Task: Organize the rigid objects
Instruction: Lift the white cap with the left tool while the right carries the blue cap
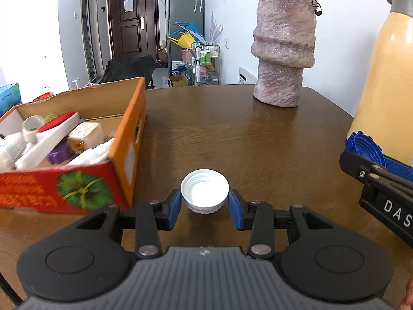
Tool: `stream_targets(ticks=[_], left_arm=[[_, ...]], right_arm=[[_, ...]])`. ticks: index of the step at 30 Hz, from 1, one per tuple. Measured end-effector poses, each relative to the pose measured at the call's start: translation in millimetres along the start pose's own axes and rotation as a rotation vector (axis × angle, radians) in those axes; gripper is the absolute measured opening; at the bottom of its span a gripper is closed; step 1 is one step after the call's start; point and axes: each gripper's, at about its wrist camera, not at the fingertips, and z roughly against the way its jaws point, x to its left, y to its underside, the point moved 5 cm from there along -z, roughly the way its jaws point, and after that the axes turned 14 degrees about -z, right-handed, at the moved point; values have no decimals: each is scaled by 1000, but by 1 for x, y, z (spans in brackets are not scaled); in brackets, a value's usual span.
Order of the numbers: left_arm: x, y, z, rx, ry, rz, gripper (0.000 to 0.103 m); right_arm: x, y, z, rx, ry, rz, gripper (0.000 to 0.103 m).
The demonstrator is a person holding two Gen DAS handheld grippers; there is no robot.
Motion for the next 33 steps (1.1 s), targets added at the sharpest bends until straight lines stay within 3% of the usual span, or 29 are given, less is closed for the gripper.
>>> stream_targets(ticks=[15,33], left_arm=[[53,57,59,13,-39,52,40],[164,109,116,-18,-134,152,40]], right_arm=[[47,40,60,-11,-32,14,52],[137,92,106,-9,-105,34,51]])
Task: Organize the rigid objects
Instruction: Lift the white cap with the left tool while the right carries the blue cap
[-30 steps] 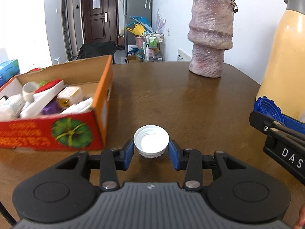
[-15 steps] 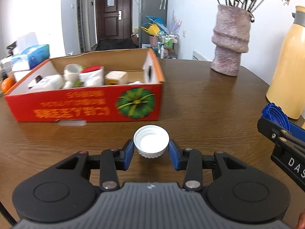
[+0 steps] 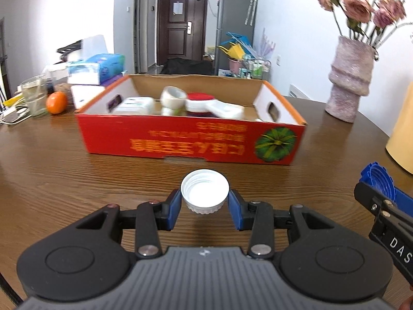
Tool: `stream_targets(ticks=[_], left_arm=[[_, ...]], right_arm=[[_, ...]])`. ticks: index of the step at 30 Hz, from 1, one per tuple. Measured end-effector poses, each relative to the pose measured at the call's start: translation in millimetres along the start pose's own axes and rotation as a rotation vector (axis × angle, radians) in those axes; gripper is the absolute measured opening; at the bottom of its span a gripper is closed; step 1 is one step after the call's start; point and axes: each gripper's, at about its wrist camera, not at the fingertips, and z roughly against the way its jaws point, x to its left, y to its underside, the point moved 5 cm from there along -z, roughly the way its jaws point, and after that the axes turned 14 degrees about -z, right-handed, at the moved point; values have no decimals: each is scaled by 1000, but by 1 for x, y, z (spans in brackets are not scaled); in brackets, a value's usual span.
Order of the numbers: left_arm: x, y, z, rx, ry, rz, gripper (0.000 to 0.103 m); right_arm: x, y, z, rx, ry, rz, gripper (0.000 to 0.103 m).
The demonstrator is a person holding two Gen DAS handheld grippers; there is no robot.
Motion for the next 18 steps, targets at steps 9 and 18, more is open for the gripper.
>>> stream_targets(ticks=[9,18], left_arm=[[54,3,5,-29,-42,34,40],[92,-9,2,-54,-65,108,40]], right_arm=[[48,15,1,-5,-19,5,52],[93,20,-12,-14,-48,18,52]])
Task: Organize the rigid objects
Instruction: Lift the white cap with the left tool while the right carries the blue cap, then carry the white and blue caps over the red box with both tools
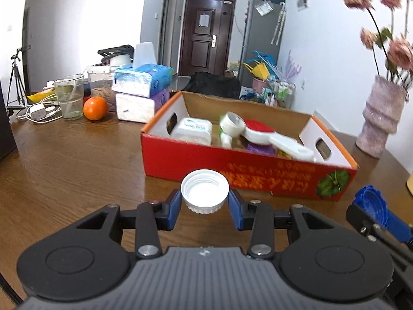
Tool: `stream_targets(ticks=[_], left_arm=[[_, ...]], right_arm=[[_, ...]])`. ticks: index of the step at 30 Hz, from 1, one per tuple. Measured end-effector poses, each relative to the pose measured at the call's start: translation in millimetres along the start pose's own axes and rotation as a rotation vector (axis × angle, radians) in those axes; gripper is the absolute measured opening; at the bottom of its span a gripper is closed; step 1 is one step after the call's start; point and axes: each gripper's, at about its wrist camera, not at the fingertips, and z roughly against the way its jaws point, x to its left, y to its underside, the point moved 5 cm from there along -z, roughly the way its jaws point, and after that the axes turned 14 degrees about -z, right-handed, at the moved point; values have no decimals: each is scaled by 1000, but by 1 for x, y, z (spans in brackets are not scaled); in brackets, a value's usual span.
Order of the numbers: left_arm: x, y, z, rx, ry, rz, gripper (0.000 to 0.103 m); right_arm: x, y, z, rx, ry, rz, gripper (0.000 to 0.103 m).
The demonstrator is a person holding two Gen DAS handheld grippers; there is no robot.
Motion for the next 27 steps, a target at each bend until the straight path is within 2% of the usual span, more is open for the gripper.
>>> stream_targets(ticks=[8,15,21,27], left_arm=[[15,-27,-13,-33,-17,37,40],[19,-49,-31,-55,-25,54,40],[18,-66,-53,-64,-30,50,40],[15,-81,-83,-57,-35,34,40]], right_arm=[[21,-12,-19,-34,-17,-28,52],[25,-31,-46,-54,-27,-51,52],[31,-49,-74,-78,-46,-60,52],[36,-59,-106,-61,-65,-42,52]])
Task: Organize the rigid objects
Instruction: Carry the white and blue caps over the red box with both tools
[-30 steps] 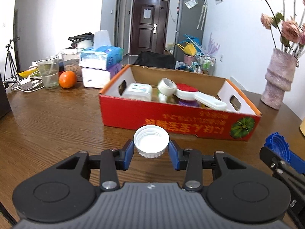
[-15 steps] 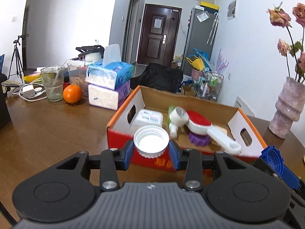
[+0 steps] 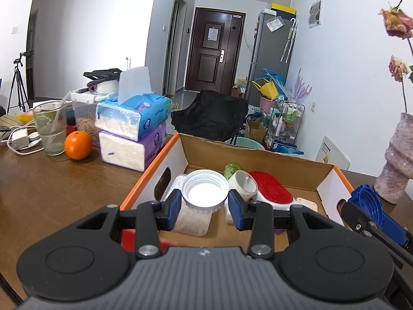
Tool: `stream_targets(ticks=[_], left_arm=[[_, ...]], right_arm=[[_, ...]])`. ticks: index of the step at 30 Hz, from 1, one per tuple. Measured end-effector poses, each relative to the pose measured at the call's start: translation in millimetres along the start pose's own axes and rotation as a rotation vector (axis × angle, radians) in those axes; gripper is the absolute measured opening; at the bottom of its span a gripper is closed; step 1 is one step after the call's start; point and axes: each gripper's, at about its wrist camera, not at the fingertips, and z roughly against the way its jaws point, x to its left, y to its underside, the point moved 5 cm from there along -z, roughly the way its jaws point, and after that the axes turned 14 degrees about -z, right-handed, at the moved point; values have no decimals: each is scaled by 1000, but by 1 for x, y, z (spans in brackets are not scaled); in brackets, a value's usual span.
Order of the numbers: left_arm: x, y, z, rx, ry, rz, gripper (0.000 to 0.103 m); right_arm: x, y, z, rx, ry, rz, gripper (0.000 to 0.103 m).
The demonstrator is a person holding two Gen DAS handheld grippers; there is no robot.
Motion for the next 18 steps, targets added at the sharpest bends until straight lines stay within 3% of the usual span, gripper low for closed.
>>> stream_targets(ticks=[15,17,18], left_arm=[[-4,-23,-59,28,-3,-63,41],[-3,-24,-65,41,-6,-81,47],[-1,-23,-67,43,-8,-89,58]], right_arm=[[-4,-17,-68,64,-4,64,52],[-5,-18,-77,88,-1,81,53],[-5,-18,-79,104,0,89,62]])
